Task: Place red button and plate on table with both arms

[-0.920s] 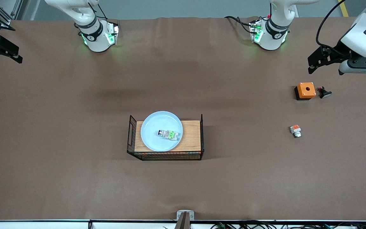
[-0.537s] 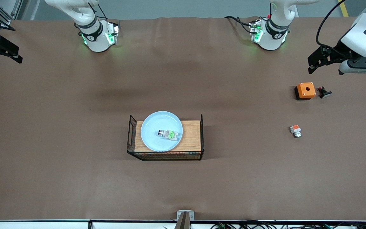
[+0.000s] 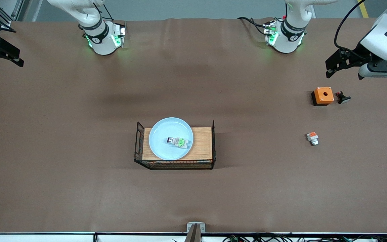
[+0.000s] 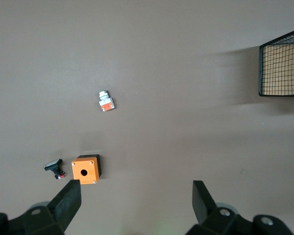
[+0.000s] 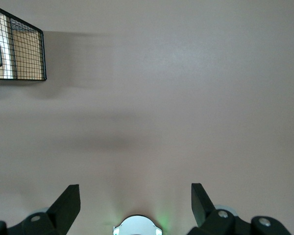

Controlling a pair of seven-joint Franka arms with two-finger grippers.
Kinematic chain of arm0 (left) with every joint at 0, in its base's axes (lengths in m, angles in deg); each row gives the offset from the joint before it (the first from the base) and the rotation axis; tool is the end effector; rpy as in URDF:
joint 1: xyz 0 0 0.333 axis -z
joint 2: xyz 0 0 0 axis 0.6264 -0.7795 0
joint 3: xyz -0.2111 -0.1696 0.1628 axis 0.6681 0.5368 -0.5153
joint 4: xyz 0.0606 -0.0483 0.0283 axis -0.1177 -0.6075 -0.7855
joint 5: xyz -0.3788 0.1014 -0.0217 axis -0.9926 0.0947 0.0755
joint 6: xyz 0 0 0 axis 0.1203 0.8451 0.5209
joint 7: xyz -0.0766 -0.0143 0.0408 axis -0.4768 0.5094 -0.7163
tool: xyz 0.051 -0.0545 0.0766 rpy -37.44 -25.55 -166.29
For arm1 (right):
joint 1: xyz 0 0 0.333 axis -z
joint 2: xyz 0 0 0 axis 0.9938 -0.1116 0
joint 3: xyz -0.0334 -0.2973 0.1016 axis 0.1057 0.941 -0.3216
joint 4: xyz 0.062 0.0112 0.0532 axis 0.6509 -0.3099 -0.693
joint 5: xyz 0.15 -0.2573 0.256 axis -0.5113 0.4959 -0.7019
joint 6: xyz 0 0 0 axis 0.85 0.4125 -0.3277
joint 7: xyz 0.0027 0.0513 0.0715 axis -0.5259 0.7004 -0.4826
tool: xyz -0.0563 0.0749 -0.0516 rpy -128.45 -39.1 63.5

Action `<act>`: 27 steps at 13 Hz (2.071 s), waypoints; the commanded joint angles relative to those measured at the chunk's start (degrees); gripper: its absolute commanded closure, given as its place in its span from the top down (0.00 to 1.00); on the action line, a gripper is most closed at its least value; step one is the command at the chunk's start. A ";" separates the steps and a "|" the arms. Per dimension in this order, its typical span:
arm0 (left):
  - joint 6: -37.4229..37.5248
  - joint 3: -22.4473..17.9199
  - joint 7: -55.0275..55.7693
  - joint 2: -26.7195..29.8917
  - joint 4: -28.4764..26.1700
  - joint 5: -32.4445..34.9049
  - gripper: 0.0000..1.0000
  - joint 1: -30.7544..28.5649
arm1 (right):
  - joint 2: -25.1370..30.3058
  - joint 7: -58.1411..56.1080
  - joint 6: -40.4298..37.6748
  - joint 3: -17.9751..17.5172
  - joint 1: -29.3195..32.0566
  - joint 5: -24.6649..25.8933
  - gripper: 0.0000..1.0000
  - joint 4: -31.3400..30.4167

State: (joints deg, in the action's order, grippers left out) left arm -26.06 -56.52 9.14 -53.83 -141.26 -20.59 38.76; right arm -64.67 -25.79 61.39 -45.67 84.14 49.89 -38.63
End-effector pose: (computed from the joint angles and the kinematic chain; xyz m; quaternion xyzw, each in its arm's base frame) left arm 0.5149 -0.0947 0.6539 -0.9992 0.0370 -0.0128 0.0051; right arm 0.4960 -0.0188 0.6764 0.9993 0.0158 -0.0328 0.0024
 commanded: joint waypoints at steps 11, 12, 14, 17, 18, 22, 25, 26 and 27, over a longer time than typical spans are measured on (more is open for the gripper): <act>-0.93 3.01 35.21 -4.36 3.03 -5.94 1.00 1.25 | -0.77 0.65 -0.79 -0.23 0.42 0.17 1.00 1.42; -0.93 3.70 40.91 -5.84 4.08 -6.74 1.00 1.51 | -0.77 0.65 -0.79 -0.23 0.42 0.17 1.00 1.42; -0.93 5.72 53.39 -9.35 7.94 -7.19 1.00 2.74 | -0.77 0.82 -0.79 -0.23 0.42 0.17 1.00 1.42; -1.10 7.05 71.85 -18.75 16.11 -6.58 1.00 9.48 | -1.21 0.83 -0.96 -0.23 0.42 0.09 1.00 1.34; -1.71 6.70 77.91 -21.91 18.31 -6.49 1.00 12.47 | -1.21 0.83 -1.14 -0.23 0.42 0.00 1.00 1.34; -10.13 6.35 99.81 -30.71 22.37 -6.05 1.00 21.97 | -1.39 0.91 -2.71 0.12 3.56 -4.55 1.00 1.07; -20.32 3.11 107.66 -35.99 23.25 -6.22 1.00 28.13 | -2.97 0.91 -4.56 0.12 10.24 -12.02 1.00 0.98; -22.01 2.49 109.25 -37.83 25.17 -6.48 1.00 28.67 | -3.32 0.91 -4.74 0.12 11.13 -12.74 1.00 0.98; -23.33 2.57 111.52 -40.98 27.36 -6.57 1.00 28.76 | -3.41 1.00 -4.83 0.12 11.05 -12.83 1.00 0.98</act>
State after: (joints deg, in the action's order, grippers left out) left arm -48.43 -52.88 117.46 -89.73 -119.97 -27.17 66.73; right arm -67.16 -25.36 57.63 -44.88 94.00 38.83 -38.71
